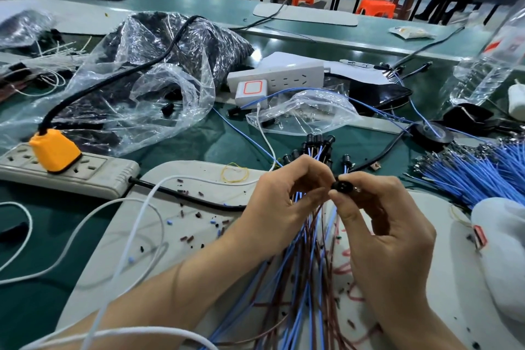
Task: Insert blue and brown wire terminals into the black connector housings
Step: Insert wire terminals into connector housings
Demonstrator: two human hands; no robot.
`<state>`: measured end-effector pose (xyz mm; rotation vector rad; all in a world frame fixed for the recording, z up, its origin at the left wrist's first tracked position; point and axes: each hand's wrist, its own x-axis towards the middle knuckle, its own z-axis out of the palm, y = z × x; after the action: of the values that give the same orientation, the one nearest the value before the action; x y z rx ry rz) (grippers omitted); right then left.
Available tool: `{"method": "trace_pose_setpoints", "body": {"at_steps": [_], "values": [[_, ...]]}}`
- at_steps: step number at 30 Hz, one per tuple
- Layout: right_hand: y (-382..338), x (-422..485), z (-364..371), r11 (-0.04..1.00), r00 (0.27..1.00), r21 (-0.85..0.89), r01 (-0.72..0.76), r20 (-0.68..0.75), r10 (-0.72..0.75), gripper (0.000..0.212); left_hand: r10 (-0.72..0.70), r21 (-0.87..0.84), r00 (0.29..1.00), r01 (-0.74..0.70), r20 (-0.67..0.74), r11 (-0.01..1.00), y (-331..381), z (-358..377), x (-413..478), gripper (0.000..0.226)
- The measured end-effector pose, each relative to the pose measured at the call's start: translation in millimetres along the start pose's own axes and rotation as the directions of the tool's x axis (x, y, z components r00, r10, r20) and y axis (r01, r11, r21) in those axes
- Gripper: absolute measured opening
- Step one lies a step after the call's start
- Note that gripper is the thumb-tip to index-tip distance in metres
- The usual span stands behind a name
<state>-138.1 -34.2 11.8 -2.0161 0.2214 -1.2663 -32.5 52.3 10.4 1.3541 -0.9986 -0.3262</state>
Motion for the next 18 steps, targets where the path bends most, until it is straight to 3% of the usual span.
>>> {"method": "trace_pose_setpoints", "body": {"at_steps": [18], "values": [[-2.1,-2.1,0.9,0.997,1.0,0.077,0.017,-0.026,-0.015,0.025,0.063,0.091,0.997,-0.067,0.041,0.994,-0.8,-0.9,1.5,0.026]]}}
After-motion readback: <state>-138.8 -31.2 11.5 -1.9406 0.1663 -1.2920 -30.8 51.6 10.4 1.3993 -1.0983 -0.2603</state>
